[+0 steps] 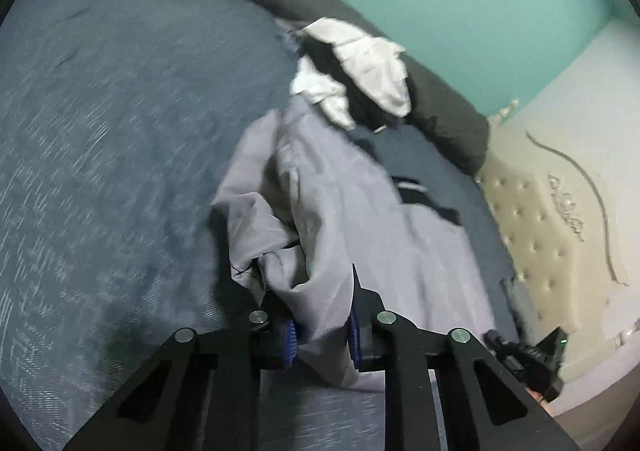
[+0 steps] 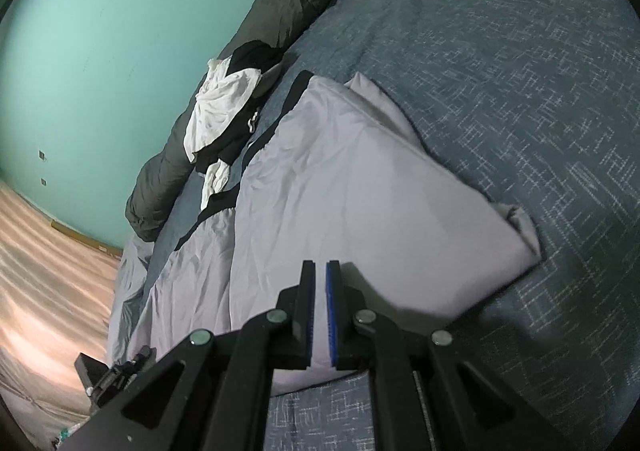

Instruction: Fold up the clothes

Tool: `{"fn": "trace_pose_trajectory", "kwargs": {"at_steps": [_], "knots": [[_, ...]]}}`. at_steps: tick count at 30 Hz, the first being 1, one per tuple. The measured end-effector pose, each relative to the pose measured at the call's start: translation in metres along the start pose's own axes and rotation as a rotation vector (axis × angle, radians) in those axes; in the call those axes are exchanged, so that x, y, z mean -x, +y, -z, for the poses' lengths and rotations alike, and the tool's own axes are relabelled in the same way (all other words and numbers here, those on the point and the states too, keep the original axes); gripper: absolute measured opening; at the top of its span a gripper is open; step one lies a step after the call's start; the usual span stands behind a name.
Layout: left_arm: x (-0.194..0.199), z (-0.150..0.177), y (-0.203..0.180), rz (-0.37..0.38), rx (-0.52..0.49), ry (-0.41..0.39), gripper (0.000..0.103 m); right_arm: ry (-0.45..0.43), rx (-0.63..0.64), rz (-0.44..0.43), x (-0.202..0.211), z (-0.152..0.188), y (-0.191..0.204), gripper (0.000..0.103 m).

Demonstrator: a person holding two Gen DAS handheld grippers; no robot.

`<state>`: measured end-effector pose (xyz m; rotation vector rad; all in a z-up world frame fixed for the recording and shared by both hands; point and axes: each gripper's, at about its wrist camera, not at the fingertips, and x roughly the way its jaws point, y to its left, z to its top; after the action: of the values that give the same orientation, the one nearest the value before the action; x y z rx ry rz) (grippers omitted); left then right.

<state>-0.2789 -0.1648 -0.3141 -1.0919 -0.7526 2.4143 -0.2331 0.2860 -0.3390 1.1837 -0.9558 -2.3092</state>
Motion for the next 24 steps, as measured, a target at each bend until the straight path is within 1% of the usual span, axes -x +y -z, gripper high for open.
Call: {"fn": "trace_pose_trajectory", "kwargs": {"at_steps": [4,7,10,14,18,22,24], "knots": [[0.0,-0.007,-0.029,0.028,-0.043,-0.021,0.02,-0.009,-0.015,0.0,0.003,-0.003,-0.004,0.005],[-0.002,-0.012,-0.049,0.06,-0.068,-0.039,0.017,-0.012,-0.028,-0.006,0.005,-0.004,-0.008,0.005],[-0.008,-0.014,-0.073,0.081,-0.106,-0.041,0.016,-0.008,-0.039,-0.015,0.006,-0.005,-0.013,0.005],[-0.029,-0.013,-0.109,0.102,-0.157,-0.016,0.016,-0.002,-0.061,-0.025,0.008,-0.008,-0.02,0.005],[-0.055,-0.002,-0.155,0.133,-0.228,0.019,0.015,-0.005,-0.074,-0.033,0.014,-0.012,-0.027,0.005],[-0.088,0.017,-0.202,0.171,-0.283,0.077,0.015,-0.002,-0.087,-0.043,0.017,-0.016,-0.033,0.005],[-0.105,0.033,-0.228,0.185,-0.337,0.116,0.015,-0.002,-0.09,-0.045,0.019,-0.018,-0.035,0.005]]}}
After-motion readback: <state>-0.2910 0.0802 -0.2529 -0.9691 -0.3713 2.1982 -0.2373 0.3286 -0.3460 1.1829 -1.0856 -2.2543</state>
